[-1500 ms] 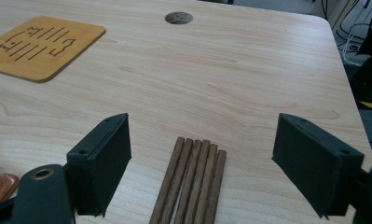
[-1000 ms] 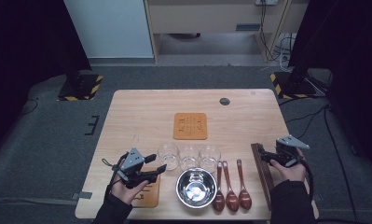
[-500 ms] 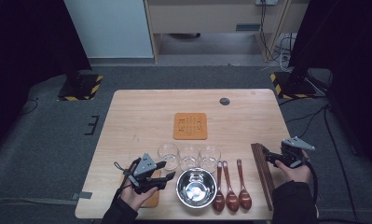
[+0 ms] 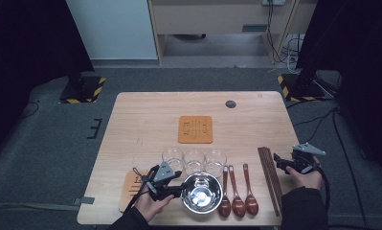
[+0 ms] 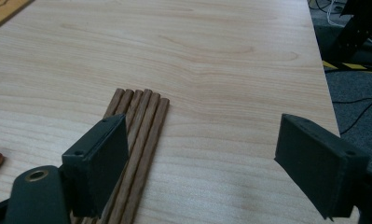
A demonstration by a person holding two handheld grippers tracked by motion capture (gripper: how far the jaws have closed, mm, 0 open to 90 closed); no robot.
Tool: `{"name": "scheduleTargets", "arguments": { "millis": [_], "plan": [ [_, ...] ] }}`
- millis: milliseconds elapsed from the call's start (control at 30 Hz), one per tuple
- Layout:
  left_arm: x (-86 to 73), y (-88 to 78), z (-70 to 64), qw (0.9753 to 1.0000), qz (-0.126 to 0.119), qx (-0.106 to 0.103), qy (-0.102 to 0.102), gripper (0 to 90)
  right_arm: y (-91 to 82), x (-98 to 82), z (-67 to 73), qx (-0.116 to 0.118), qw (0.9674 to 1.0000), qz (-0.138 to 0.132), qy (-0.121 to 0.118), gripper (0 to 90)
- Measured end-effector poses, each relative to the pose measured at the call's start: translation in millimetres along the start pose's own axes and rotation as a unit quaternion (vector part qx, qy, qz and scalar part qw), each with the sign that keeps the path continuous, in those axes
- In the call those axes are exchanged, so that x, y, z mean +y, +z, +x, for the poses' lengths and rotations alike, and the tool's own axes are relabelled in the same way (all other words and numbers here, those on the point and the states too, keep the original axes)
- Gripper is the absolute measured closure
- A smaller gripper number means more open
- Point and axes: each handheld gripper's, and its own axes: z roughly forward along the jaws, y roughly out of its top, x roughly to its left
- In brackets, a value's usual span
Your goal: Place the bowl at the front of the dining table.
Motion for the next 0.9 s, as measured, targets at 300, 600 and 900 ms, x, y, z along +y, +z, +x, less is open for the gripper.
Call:
{"name": "scheduleTargets", "arguments": {
  "millis": [300, 600, 900],
  "plan": [
    [-0.5, 13.3, -3.4, 0.9998, 0.018, -0.004, -0.001, 51.1, 5.4, -7.4, -7.3, 0.003, 0.9997, 0.022, -0.005, 16.9],
    [-2.8, 26.3, -6.6, 0.999, 0.044, 0.001, -0.001, 53.2, 8.3, -13.4, -13.1, -0.003, 0.9993, 0.037, -0.005, 15.9],
    [-4.7, 33.3, -6.9, 0.9981, 0.062, 0.005, 0.001, 55.9, 11.2, -16.5, -13.6, -0.001, 0.9986, 0.051, -0.012, 14.9]
  ]
}}
